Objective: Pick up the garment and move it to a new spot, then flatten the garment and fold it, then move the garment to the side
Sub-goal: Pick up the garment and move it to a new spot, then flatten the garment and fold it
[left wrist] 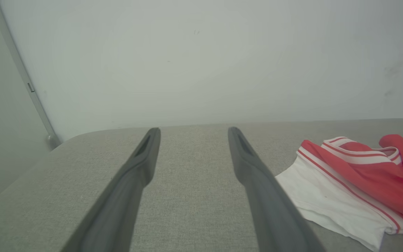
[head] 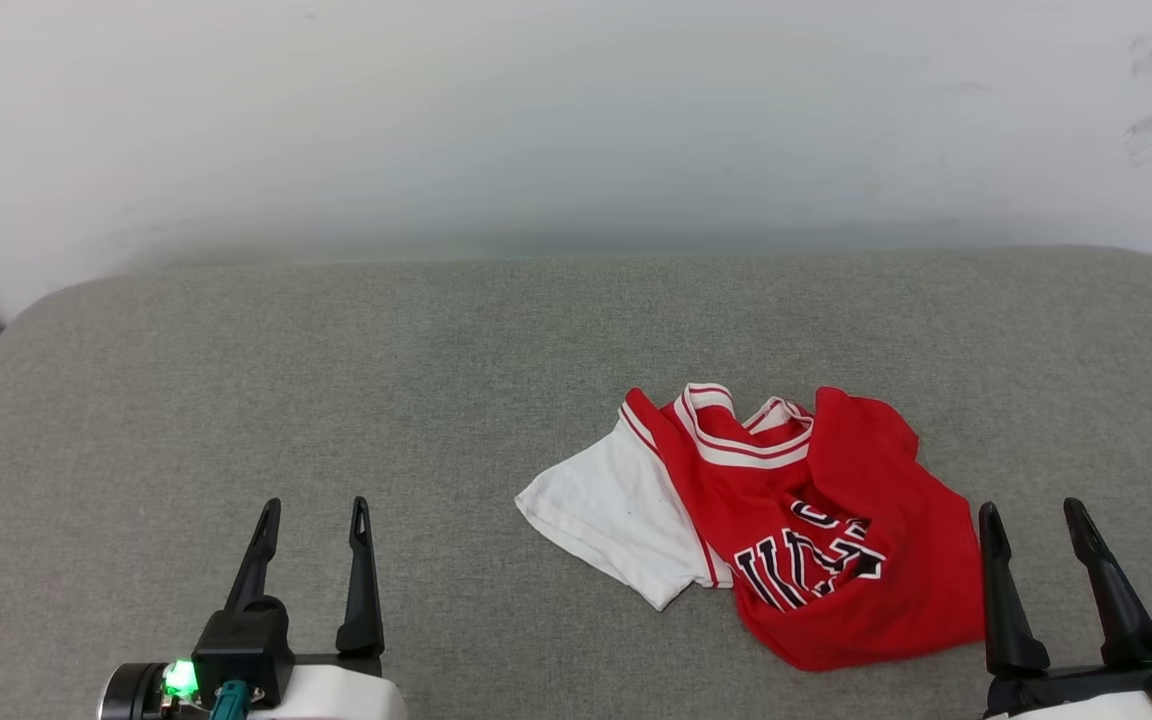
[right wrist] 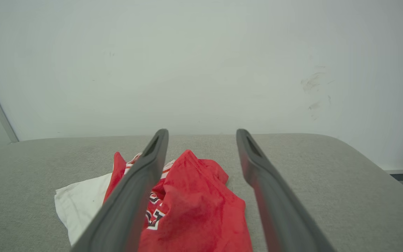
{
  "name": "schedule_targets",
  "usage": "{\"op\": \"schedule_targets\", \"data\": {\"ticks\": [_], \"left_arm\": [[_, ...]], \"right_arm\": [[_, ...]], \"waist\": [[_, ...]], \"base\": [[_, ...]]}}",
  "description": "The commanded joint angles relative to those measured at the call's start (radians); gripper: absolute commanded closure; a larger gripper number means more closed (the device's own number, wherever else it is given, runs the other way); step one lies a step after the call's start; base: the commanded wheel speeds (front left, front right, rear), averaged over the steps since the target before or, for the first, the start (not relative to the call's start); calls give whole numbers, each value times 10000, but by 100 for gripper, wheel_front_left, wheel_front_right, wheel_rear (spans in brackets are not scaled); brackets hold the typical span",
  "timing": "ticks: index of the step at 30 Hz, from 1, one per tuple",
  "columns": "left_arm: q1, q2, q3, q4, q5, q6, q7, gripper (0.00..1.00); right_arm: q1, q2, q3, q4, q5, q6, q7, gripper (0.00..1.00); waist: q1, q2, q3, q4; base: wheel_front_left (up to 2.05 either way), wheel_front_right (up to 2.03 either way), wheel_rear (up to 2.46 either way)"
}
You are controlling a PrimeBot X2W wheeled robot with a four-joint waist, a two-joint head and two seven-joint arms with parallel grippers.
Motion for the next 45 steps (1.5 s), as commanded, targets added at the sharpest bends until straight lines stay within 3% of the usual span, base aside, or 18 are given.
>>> {"op": "schedule_targets", "data": {"ticks": [1, 17, 26, 33, 37, 41, 45], "left_arm": [[83, -56, 77, -6, 99, -67, -26, 0], [120, -680, 887, 186, 822, -1063, -26, 0], [-2551, -378, 971, 401, 956, -2121, -26, 0], [-5555, -146, 433, 1833, 977, -2995, 15, 0], [-7163, 52, -28, 2784, 668, -3269, 866, 0], [-8241, 173, -1000, 3578, 103, -3392, 2494, 0], [-9192, 655, -2729, 4020, -1557, -3379, 4692, 0]], "right_arm": [[156, 19, 26, 15, 56, -3, -26, 0], [157, 19, 123, 137, 87, -3, -26, 0], [-219, 19, 178, -66, -139, -3, -26, 0], [-635, 20, 180, -252, -335, -3, -26, 0], [-811, 21, 174, -282, -325, -3, -26, 0], [-871, 20, 148, -263, -315, -3, -26, 0], [-997, 18, 173, -249, -344, -3, -24, 0]], "waist": [[1, 0, -11, 3], [1, 0, -34, -2], [1, 0, 375, -8], [1, 0, 1151, -177], [1, 0, 1447, -332], [1, 0, 1631, -411], [1, 0, 1796, -496]], "base": [[0, 0, 0], [0, 0, 0], [0, 0, 0], [0, 0, 0], [0, 0, 0], [0, 0, 0], [0, 0, 0]]}}
